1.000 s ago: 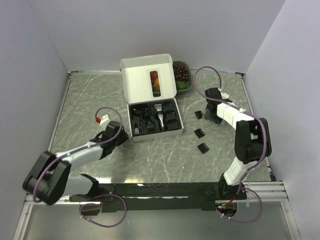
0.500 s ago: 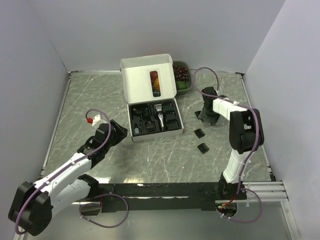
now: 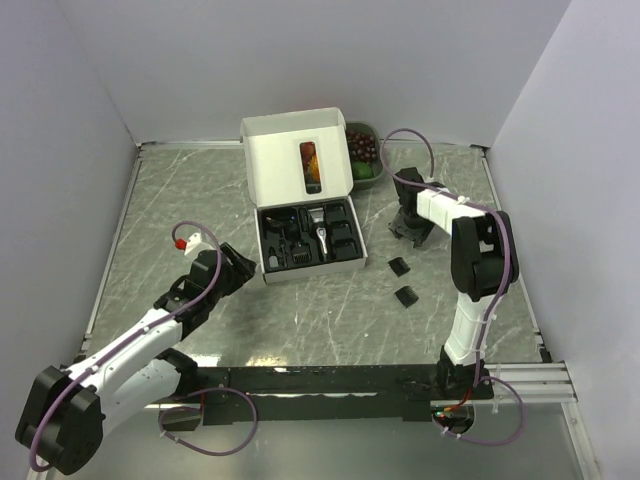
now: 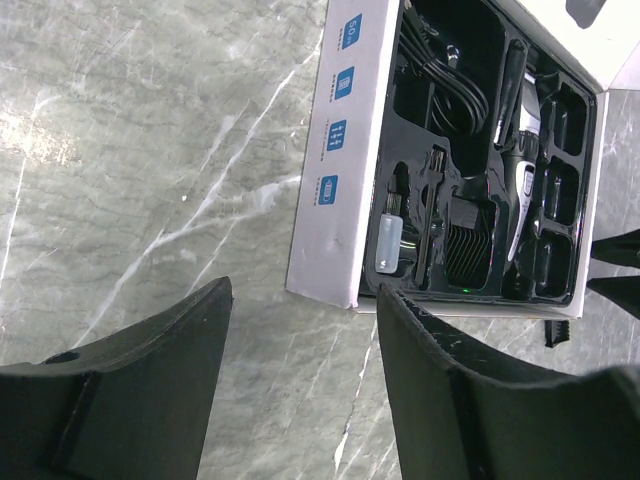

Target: Sort the hair-cutting tools

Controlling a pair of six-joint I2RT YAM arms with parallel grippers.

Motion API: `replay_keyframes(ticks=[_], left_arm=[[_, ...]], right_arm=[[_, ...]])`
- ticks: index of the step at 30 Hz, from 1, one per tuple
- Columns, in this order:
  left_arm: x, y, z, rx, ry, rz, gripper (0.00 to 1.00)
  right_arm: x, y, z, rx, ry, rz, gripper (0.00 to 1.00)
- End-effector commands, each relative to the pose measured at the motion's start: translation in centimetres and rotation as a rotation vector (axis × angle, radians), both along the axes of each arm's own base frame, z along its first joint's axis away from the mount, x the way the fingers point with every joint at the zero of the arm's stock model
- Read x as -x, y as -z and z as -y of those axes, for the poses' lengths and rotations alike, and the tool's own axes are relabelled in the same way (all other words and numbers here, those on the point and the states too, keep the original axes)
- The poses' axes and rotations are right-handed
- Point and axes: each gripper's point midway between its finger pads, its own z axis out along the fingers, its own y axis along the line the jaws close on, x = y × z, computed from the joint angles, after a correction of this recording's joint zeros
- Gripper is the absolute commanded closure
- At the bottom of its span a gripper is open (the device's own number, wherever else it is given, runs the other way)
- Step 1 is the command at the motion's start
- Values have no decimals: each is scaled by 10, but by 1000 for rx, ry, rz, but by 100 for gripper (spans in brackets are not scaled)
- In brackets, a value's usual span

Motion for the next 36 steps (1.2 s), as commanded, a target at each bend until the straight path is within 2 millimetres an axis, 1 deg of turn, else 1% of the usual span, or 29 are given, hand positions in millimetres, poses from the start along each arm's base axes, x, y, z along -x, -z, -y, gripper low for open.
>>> replay_keyframes(ticks=[1,7,14,16,21,22,23,24,26,27,28,31,32,34,35,36], left_arm=[[-1,-8,5,10,24,26,35],[0,-10,3,0,24,30,35],[0,-11,0,-14,16,29,35],[0,-11,0,-14,16,29,35],[1,-11,0,-15,16,27,35],[1,-12,-1,-16,15,28,35],[1,-12,-1,-20,13,26,35],[0,-14,-2,-22,11,30,35],[0,-15,-3,-27,5,30,35],[-1,-16,-4,-28,4,35,35],[0,-15,-4,-32,3,32,35],[0,-14,-5,-35,-3,31,35],[-1,-13,-5,-36,-5,28,35],[0,-11,-5,-36,-5,25,35],[0,-10,-5,-39,-3,21,35],[0,-10,-5,-37,-2,23,35]], right_arm=[[-4,-3,-2,11,71,-3,39],[-8,-3,-5,0,121,2,40],[-20,-5,-14,-7,141,5,41],[-21,-5,-16,-4,153,7,41],[-26,-5,-23,-21,155,16,41],[-26,-1,-25,-18,150,6,41],[-30,-4,-27,-23,148,14,41],[-29,1,-28,-15,144,0,41],[-35,-3,-34,-10,128,11,41],[-35,0,-36,-4,119,1,41],[-40,-4,-41,-6,111,15,41],[-45,-6,-47,10,67,15,41],[-48,-12,-55,12,29,27,41],[-52,-22,-62,20,-41,50,41],[-51,-25,-63,25,-61,58,41],[-52,-36,-62,25,-76,87,41]])
